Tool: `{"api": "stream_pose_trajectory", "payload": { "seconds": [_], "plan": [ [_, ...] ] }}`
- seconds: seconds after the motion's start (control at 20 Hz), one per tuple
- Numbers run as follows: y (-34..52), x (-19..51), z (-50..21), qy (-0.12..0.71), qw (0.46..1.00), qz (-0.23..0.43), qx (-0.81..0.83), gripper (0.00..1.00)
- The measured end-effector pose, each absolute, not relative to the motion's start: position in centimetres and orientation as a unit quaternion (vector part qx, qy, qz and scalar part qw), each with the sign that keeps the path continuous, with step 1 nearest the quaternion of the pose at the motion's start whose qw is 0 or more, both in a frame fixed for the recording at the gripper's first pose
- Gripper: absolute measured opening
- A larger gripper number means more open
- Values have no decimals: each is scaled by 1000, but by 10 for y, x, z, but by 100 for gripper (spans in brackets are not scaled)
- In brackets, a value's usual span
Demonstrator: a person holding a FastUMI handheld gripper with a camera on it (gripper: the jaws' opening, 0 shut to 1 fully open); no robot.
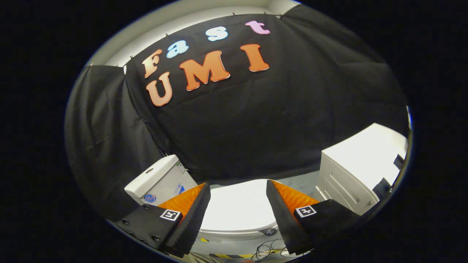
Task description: Open the toilet lid.
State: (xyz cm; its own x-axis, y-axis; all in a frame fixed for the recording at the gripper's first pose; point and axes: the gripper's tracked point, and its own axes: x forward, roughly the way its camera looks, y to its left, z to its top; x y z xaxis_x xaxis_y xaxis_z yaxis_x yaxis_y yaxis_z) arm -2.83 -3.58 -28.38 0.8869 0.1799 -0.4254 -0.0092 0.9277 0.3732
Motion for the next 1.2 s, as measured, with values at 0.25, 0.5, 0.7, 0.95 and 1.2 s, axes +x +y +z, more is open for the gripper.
{"api": "stream_pose_trajectory", "payload": {
  "seconds": [0.25,0.5,0.7,0.95,1.2],
  "plan": [
    [-58,-33,-378,297,924,28,240,98],
    [-65,-64,-468,364,888,26,280,99],
    [-67,-70,-517,395,856,22,335,99],
    [-70,-72,-581,432,811,19,393,97],
    [-65,-70,-624,448,768,12,458,90]
  ]
}}
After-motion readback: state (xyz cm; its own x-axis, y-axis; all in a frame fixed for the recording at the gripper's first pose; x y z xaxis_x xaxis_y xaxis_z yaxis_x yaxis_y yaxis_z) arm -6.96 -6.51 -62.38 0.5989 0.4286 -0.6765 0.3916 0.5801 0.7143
